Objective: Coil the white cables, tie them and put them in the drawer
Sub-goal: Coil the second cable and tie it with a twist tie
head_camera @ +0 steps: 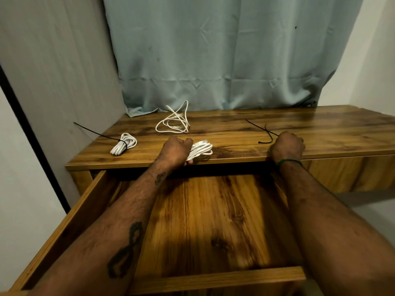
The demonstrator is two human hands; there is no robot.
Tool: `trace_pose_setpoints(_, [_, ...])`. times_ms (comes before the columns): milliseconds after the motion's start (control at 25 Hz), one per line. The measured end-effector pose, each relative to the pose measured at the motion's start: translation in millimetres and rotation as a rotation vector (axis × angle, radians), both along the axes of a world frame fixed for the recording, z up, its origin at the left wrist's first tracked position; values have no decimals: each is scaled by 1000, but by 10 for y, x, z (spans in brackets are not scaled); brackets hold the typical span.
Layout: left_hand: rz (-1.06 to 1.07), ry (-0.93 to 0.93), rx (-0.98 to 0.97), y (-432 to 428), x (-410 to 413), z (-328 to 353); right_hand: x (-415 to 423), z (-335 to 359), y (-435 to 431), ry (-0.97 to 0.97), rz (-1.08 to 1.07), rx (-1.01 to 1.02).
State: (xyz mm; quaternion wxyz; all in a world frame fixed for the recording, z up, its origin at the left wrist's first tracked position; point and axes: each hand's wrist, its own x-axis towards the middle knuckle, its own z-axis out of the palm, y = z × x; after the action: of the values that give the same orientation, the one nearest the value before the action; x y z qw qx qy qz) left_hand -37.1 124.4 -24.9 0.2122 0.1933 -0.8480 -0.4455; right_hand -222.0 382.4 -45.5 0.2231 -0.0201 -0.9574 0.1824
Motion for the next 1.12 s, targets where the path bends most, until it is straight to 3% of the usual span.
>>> trace_pose_setpoints(200, [-6,-41,-30,-43,11,-48,-46,40,45,-2,18,16])
trace_pose_setpoints(360, [-11,-42,-44,-16,9,-43,-41,-13,39,48,69,-96])
trace_pose_setpoints(600, [47,16,-83,-50,36,62,213,340,-300,325,410,-312])
trace_pose_setpoints(720, [70,129,-70,-82,85,184,482,494,-656,155,675,-374])
trace_pose_setpoints(800, [56,215,-125,-85,125,264,673,521,-829,80,817,-271])
trace_pose_setpoints(960, [5,261,-379,-60,198,386,912,544,-926,90,966,-234])
trace_pose_setpoints(1120, [2,240,-460,-108,214,407,971,587,-881,160,993,-336])
